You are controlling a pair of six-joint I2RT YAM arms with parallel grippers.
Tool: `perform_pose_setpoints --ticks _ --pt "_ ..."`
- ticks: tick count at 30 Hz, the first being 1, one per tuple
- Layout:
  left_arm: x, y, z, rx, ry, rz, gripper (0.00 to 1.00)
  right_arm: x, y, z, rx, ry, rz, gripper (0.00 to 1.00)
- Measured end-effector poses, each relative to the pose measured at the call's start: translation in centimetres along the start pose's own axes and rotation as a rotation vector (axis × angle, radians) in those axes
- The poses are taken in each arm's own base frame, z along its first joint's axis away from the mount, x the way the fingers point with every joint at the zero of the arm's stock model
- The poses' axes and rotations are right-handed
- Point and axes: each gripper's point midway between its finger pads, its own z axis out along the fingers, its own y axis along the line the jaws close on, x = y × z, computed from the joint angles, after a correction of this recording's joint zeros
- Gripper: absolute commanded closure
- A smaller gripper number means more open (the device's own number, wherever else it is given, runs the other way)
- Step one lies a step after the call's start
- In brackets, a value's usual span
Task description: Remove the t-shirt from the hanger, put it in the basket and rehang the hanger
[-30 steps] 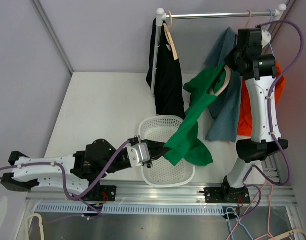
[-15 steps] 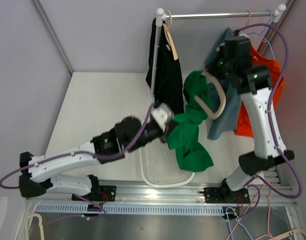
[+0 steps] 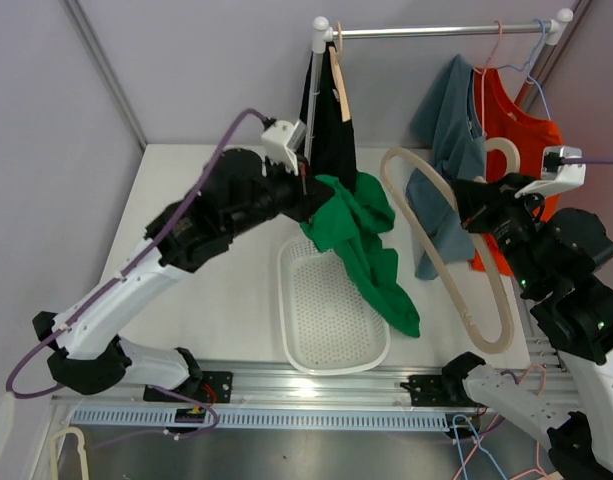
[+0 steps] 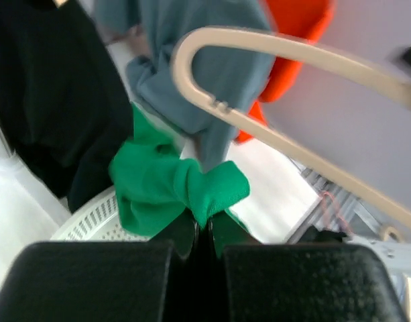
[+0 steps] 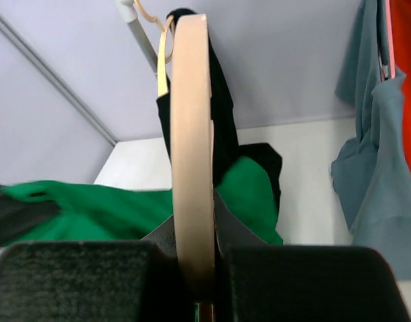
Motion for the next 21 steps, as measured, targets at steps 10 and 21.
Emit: perform_pose_setpoints --ticks 10,21 --pt "-22.2 -9.5 -13.5 0.386 -0.54 0.099 0.99 4.7 -2.1 4.1 0.107 0.056 -0.039 1.0" --pt "-10.5 -9.2 -12.0 0.569 -0.359 0.072 0.99 4.9 -3.5 6.2 0.192 0.001 -0.072 1.0"
